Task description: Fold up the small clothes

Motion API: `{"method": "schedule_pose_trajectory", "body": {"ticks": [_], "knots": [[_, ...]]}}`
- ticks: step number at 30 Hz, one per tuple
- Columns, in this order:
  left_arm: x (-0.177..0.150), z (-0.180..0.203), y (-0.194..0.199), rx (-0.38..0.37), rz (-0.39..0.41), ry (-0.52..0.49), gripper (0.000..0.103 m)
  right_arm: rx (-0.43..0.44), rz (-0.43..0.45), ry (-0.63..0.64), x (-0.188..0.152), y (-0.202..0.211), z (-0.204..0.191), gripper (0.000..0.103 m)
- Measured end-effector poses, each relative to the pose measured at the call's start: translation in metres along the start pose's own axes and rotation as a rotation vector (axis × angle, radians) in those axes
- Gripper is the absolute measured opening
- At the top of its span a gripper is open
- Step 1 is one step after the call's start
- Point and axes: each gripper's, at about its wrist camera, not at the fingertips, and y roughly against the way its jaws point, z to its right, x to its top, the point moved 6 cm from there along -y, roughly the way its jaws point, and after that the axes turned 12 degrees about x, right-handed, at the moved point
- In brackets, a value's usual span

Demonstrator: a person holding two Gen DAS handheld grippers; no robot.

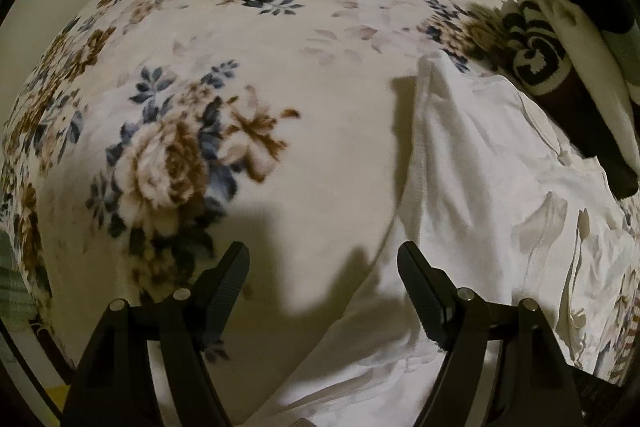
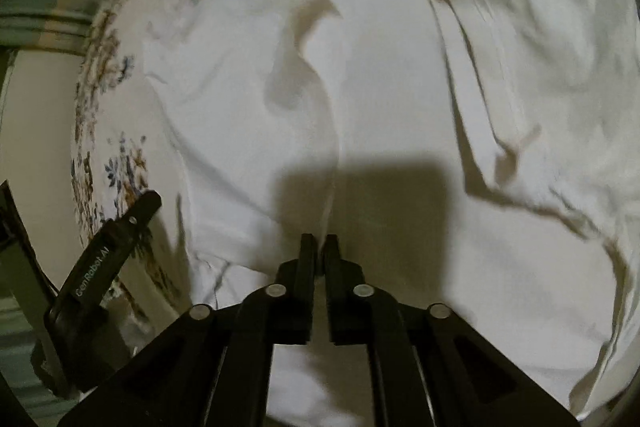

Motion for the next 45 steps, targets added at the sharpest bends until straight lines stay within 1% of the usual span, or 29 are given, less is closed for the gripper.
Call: {"method": "schedule_pose_trajectory", "body": {"ticks": [1,2,3,4,5,9,12,13,14,16,18,19,21,24,26,27,28,29,31,33,34,35,36,37,39,40,42,44,45], "knots": [[0.0,0.003,0.0,-0.003,-0.001,-0.007,0.075,-0.001,0.003,-0.014,0.002,0.003,0.002,0.015],[0.0,0.004,-0.001,-0.006,-0.001,-0.013,0.075,0.002,0.025,-0.027,0.007,0.01,0.004,0.026],[0.0,0.007,-0.001,-0.005,0.0,-0.023,0.075,0.014,0.051,-0.036,0.011,0.016,0.004,0.032],[0.0,0.009,-0.002,-0.002,0.001,-0.031,0.075,0.037,0.088,-0.048,0.019,0.024,0.004,0.041],[0.0,0.011,-0.003,0.001,0.003,-0.039,0.075,0.067,0.127,-0.064,0.028,0.032,0.004,0.045],[-0.004,0.017,-0.009,0.027,0.01,-0.075,0.075,0.141,0.214,-0.091,0.066,0.039,0.001,0.045],[-0.007,0.018,-0.013,0.037,0.006,-0.088,0.075,0.153,0.2,-0.107,0.088,0.025,0.002,0.045],[-0.008,0.019,-0.013,0.042,0.007,-0.093,0.075,0.158,0.192,-0.113,0.091,0.02,0.003,0.032],[-0.008,0.019,-0.014,0.046,0.008,-0.098,0.075,0.161,0.199,-0.104,0.095,0.019,0.002,0.002],[-0.01,0.019,-0.014,0.053,0.011,-0.107,0.075,0.105,0.247,-0.077,0.098,0.027,0.0,0.002],[-0.011,0.019,-0.015,0.059,0.01,-0.114,0.075,0.071,0.293,-0.072,0.101,0.042,0.006,0.002],[-0.011,0.02,-0.016,0.06,0.007,-0.119,0.075,0.066,0.298,-0.084,0.102,0.045,0.01,0.002],[-0.012,0.02,-0.018,0.059,0.001,-0.123,0.075,0.061,0.276,-0.111,0.102,0.047,0.02,0.002],[-0.011,0.02,-0.017,0.061,0.002,-0.123,0.075,0.038,0.257,-0.117,0.095,0.046,0.026,0.003],[-0.01,0.018,-0.011,0.053,0.005,-0.116,0.075,0.08,0.236,-0.139,0.085,0.05,0.028,0.004],[-0.008,0.017,-0.006,0.036,0.012,-0.101,0.075,0.089,0.232,-0.145,0.08,0.05,0.029,0.007],[-0.007,0.017,-0.002,0.022,0.021,-0.09,0.075,0.112,0.231,-0.156,0.073,0.055,0.03,0.019],[-0.005,0.018,0.004,0.005,0.033,-0.081,0.075,0.142,0.231,-0.16,0.068,0.054,0.027,0.035],[-0.005,0.025,0.008,-0.006,0.044,-0.097,0.075,0.196,0.213,-0.167,0.053,0.052,0.022,0.047],[-0.01,0.036,0.001,0.0,0.024,-0.143,0.075,0.21,0.155,-0.14,0.035,0.04,0.016,0.047],[-0.017,0.043,-0.008,0.006,-0.001,-0.175,0.075,0.168,0.103,-0.107,0.023,0.028,0.015,0.047],[-0.023,0.047,-0.017,0.017,-0.02,-0.204,0.076,0.111,0.073,-0.086,0.016,0.019,0.018,0.047],[-0.032,0.051,-0.028,0.027,-0.045,-0.239,0.076,0.083,0.055,-0.077,0.011,0.013,0.021,0.047],[-0.034,0.051,-0.029,0.021,-0.043,-0.244,0.076,0.07,0.038,-0.08,0.006,0.008,0.028,0.047],[-0.032,0.046,-0.02,-0.002,-0.027,-0.235,0.075,0.102,0.049,-0.097,0.003,0.014,0.029,0.047],[-0.031,0.043,-0.016,-0.013,-0.027,-0.231,0.075,0.119,0.08,-0.095,0.0,0.029,0.03,0.047],[-0.03,0.032,-0.001,-0.053,-0.024,-0.202,0.075,0.108,0.126,-0.083,-0.006,0.052,0.036,0.047],[-0.033,0.018,0.015,-0.076,-0.018,-0.193,0.075,0.086,0.177,-0.102,-0.02,0.083,0.048,0.053],[-0.037,0.011,0.022,-0.085,-0.014,-0.197,0.075,0.076,0.196,-0.116,-0.027,0.096,0.052,0.054]]}}
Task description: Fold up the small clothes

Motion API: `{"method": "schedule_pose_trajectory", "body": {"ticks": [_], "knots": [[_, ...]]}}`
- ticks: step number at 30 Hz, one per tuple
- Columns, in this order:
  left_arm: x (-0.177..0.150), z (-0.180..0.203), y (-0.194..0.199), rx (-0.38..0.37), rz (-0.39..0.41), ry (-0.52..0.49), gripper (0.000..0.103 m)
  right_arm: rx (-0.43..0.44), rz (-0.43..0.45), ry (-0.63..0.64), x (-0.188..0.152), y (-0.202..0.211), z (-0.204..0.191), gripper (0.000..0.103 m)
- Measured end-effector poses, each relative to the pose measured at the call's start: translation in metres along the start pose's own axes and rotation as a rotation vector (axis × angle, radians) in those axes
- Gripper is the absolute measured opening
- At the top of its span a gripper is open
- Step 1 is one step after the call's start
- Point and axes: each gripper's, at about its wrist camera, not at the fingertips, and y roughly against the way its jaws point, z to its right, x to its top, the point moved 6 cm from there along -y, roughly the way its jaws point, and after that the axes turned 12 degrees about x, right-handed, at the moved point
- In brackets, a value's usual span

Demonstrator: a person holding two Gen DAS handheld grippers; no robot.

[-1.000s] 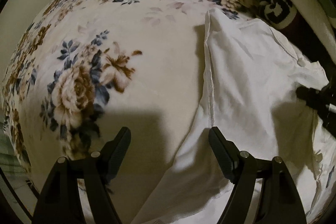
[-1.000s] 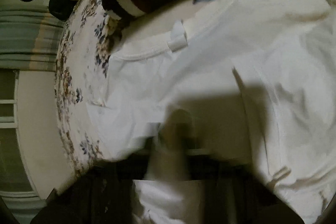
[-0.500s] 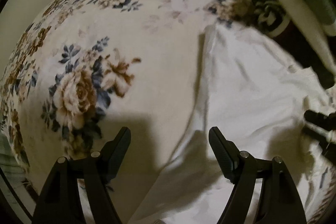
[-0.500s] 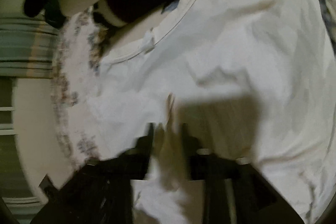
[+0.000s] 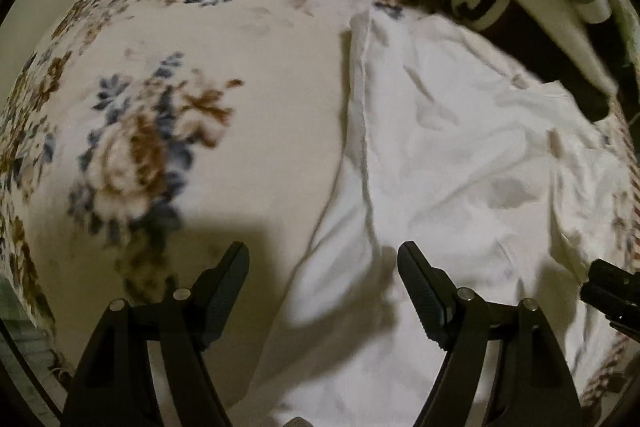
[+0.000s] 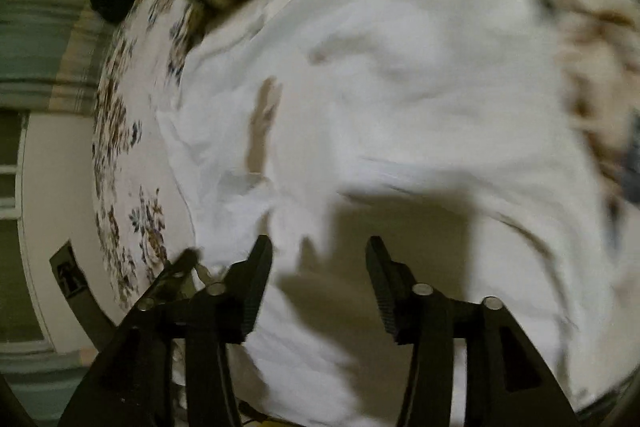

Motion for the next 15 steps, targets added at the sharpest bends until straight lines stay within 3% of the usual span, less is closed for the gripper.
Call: {"method": "schedule_pose_trajectory", "body": {"ticks": [7,15], "knots": [[-0.07,-0.029,0.03,0.029,-0.028,-0.087,0.075,-0.091,0.073,-0.165,-0.071,0.097,0.079,0.061],[-0.175,-0.056,0.029,0.088,-0.097,-0.054,0.075,-0.191,0.002,-0.175,-0.159,0.124,0.173,0.061]]}}
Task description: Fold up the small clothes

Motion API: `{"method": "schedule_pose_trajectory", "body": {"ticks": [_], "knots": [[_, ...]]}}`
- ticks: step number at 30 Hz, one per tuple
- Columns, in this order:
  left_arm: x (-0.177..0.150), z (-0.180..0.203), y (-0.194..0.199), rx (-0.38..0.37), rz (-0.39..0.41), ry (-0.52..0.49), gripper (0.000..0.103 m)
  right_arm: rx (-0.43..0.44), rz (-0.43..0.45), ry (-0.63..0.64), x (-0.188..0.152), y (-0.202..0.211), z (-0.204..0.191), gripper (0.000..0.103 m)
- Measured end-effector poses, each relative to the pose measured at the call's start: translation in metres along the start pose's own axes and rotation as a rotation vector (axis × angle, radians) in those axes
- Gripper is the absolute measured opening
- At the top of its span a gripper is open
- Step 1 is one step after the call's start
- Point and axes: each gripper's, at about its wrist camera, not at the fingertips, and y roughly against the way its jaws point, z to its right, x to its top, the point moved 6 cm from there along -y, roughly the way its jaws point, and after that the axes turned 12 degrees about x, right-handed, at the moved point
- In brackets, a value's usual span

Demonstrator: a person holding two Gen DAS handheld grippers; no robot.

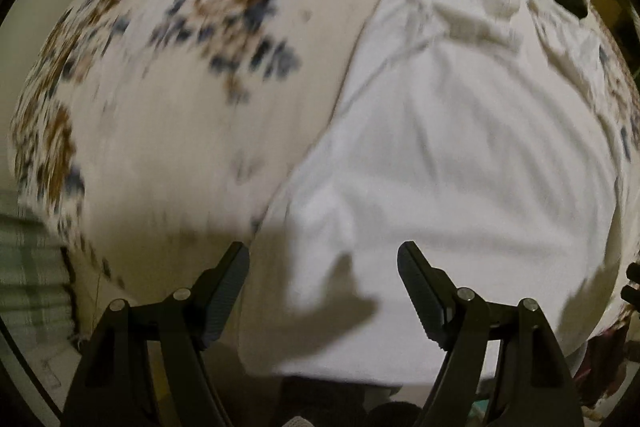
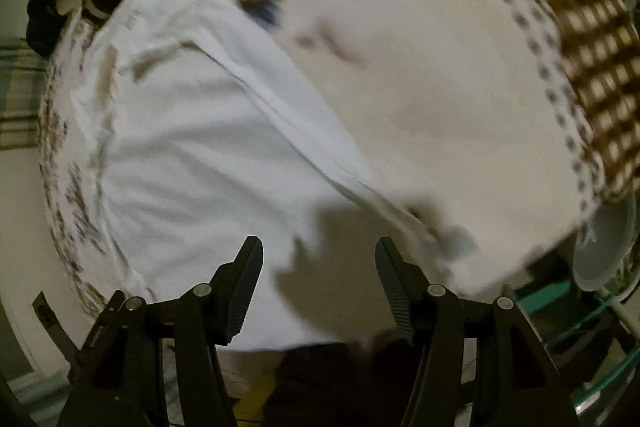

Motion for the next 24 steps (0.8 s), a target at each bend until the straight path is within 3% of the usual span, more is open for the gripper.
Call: {"method": "schedule_pose_trajectory", "body": {"ticks": [9,13,18,19,20,21,22,23,24], "knots": [[-0.065,-0.024,-0.032,0.016,-0.087,0.058,0.075,-0.044,-0.044,-0.061,-0.059,-0.014,0.082,0.061],[-0.084,-0.038,-0.047,-0.005,-0.108,0.097,0.075,-0.052,-0.086,-0.052,-0.078,-0.029,0.101,0.061],[-0.097,-0.037,-0.058,-0.055,-0.093,0.073,0.075,0.003,-0.148,-0.022,-0.09,-0.062,0.105,0.061],[-0.098,-0.035,-0.058,-0.077,-0.08,0.072,0.071,0.017,-0.154,-0.005,-0.092,-0.066,0.104,0.061],[-0.098,-0.033,-0.057,-0.105,-0.065,0.075,0.056,0.025,-0.157,0.021,-0.093,-0.07,0.103,0.061],[-0.098,-0.034,-0.057,-0.119,-0.061,0.075,0.049,0.029,-0.156,0.047,-0.094,-0.071,0.102,0.061],[-0.099,-0.031,-0.054,-0.123,-0.051,0.068,0.037,0.035,-0.155,0.061,-0.096,-0.072,0.102,0.057],[-0.1,-0.028,-0.051,-0.118,-0.04,0.053,0.021,0.052,-0.151,0.082,-0.098,-0.072,0.099,0.045],[-0.101,-0.022,-0.047,-0.112,-0.03,0.029,0.013,0.058,-0.151,0.103,-0.101,-0.071,0.096,0.04]]}}
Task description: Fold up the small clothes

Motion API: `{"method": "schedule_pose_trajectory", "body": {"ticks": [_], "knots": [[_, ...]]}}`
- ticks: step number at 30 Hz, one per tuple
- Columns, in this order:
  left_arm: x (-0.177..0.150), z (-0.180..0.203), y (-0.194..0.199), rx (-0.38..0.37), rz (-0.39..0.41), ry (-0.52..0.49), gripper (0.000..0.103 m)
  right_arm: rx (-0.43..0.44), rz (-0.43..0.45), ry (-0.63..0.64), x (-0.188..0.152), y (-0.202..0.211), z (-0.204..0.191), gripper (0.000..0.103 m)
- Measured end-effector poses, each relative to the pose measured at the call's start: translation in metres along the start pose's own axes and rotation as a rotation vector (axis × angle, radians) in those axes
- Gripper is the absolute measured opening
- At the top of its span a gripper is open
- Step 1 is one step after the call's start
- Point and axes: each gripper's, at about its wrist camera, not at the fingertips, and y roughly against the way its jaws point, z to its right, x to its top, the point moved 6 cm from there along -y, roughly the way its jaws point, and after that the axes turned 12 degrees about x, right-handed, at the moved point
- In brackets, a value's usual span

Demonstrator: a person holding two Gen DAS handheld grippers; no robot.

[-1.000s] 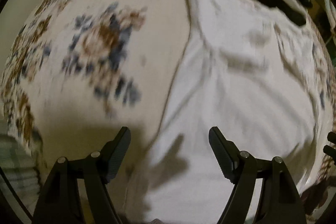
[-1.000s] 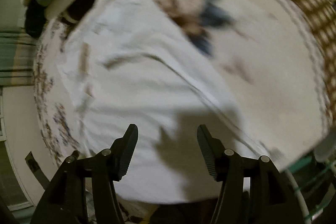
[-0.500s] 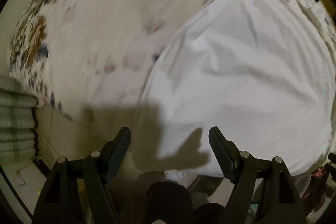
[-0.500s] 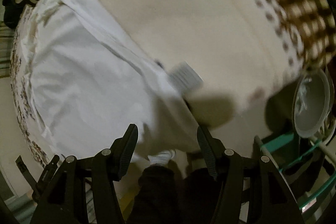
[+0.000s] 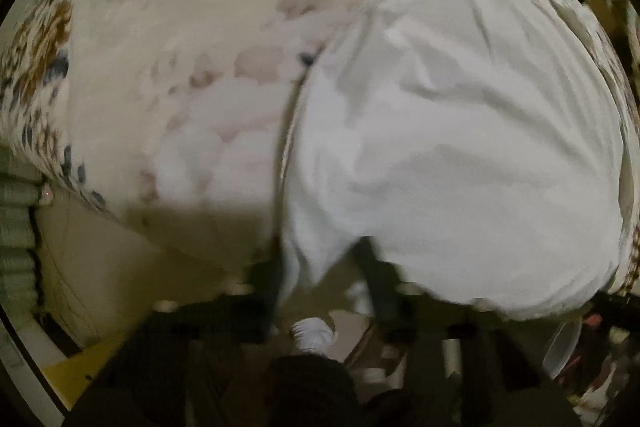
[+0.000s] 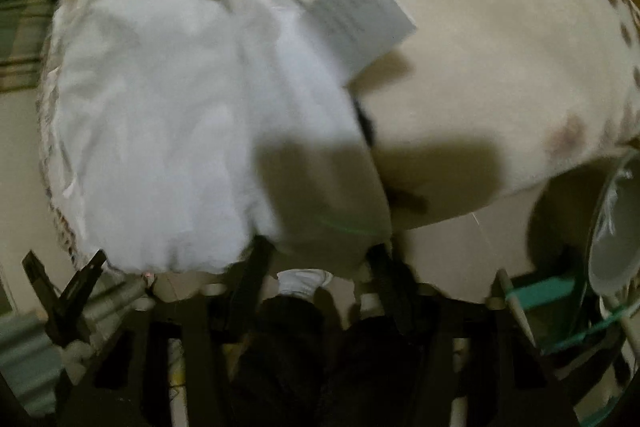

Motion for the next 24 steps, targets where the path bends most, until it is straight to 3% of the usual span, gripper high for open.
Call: {"method": "schedule_pose_trajectory", "body": {"ticks": [1,2,3,8,13,16,18,20,22,24], "knots": [[-0.002,0.003,0.003,0.005,0.004,-0.015,0.006,0.0,-0.002,0.011,-0.001,0.001,-0.002,0.03],[-0.004,0.006,0.006,0.001,0.01,-0.016,0.005,0.002,-0.006,0.027,-0.006,0.002,-0.003,0.015],[-0.007,0.008,0.013,-0.017,0.023,-0.002,0.005,0.01,-0.009,0.03,-0.01,0.002,-0.006,0.011],[-0.015,0.011,0.044,-0.071,0.041,0.058,0.003,0.088,-0.03,0.053,-0.028,0.02,-0.022,0.004],[-0.003,-0.002,0.079,-0.116,0.064,0.132,0.003,0.141,0.001,0.074,-0.03,0.059,-0.036,0.001],[0.008,-0.007,0.084,-0.115,0.082,0.127,0.003,0.125,0.032,0.046,-0.024,0.072,-0.03,0.002],[0.013,-0.007,0.083,-0.114,0.083,0.127,0.003,0.114,0.003,0.001,-0.018,0.067,-0.013,0.009],[0.014,-0.007,0.082,-0.118,0.079,0.127,0.003,0.074,-0.018,-0.026,-0.017,0.056,0.011,0.047],[0.014,-0.006,0.083,-0.124,0.079,0.127,0.003,0.07,-0.051,-0.025,-0.018,0.039,0.029,0.059],[0.015,-0.006,0.082,-0.123,0.08,0.122,0.003,0.047,-0.079,-0.03,-0.019,0.021,0.043,0.059]]}}
